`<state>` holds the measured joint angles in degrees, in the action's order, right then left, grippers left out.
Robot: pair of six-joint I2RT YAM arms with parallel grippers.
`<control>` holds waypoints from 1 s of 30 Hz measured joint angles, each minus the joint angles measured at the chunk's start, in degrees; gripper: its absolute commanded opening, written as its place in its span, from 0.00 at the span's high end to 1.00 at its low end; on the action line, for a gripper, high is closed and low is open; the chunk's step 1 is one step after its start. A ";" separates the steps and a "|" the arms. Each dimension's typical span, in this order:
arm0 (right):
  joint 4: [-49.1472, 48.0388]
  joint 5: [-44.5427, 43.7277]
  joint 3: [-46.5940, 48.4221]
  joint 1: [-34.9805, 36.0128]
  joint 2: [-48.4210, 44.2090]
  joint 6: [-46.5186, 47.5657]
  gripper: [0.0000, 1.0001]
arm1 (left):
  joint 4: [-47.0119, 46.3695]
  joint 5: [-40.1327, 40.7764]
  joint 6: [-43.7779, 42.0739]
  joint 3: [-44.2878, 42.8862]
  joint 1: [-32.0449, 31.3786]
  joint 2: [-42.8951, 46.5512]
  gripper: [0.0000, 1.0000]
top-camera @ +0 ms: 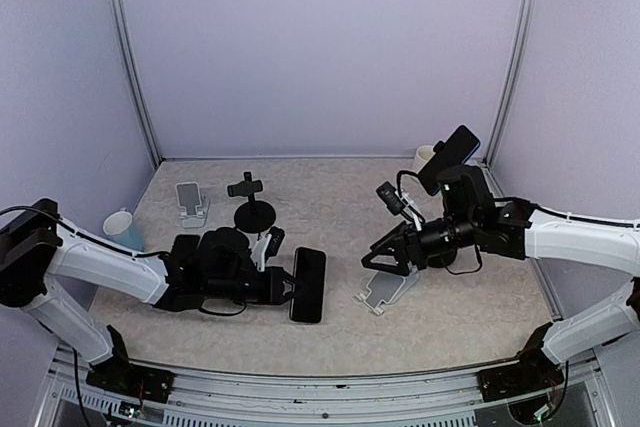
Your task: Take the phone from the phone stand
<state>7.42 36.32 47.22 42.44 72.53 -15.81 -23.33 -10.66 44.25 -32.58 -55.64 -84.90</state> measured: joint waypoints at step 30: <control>-1.92 -1.49 -5.88 -1.25 -1.22 -1.84 0.29 | -3.98 -1.57 12.76 -9.22 4.31 -20.00 0.64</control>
<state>5.50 34.83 41.34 41.19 71.31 -17.65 -27.31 -12.23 57.01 -41.80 -51.33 -104.90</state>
